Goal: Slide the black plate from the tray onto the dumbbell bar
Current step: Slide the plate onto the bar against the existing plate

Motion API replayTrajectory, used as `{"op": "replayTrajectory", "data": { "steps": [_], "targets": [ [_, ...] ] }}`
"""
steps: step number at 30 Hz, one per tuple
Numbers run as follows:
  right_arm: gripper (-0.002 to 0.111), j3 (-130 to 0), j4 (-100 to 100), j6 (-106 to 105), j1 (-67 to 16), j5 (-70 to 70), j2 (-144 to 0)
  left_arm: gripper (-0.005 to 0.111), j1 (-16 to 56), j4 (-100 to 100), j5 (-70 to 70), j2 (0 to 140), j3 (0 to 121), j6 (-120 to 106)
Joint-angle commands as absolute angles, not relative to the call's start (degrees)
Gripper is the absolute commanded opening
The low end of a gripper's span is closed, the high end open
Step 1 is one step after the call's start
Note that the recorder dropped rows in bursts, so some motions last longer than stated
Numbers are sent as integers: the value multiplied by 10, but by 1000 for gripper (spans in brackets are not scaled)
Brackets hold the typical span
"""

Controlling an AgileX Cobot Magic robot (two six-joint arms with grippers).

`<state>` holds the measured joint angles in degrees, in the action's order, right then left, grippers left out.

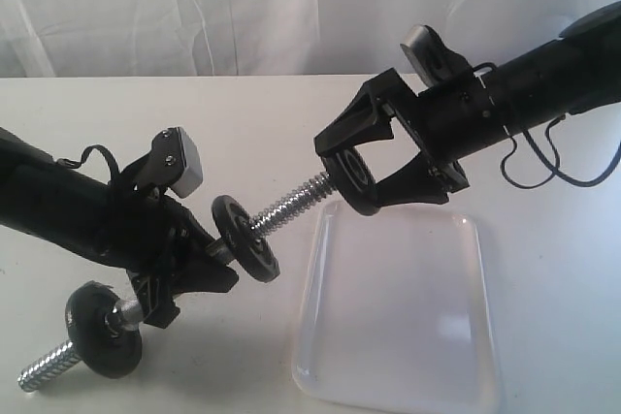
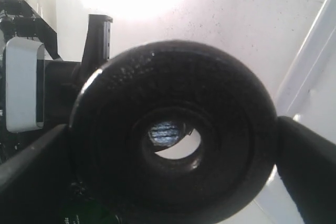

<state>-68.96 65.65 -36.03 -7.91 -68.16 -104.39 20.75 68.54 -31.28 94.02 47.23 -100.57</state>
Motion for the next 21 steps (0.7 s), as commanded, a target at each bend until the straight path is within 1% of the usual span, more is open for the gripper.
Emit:
{"op": "replayTrajectory", "data": {
  "steps": [1,9,21],
  "targets": [
    [0,-692,699,-373,-79,-700,-1035,0,208,745,-358,913,486,-1023],
    [0,-692,700,-382,-107,-700,-1035,0,208,745,-358,913,486,-1023],
    [0,-692,720,-405,-108,-700,-1035,0,208,754,-375,913,486,-1030]
  ]
}}
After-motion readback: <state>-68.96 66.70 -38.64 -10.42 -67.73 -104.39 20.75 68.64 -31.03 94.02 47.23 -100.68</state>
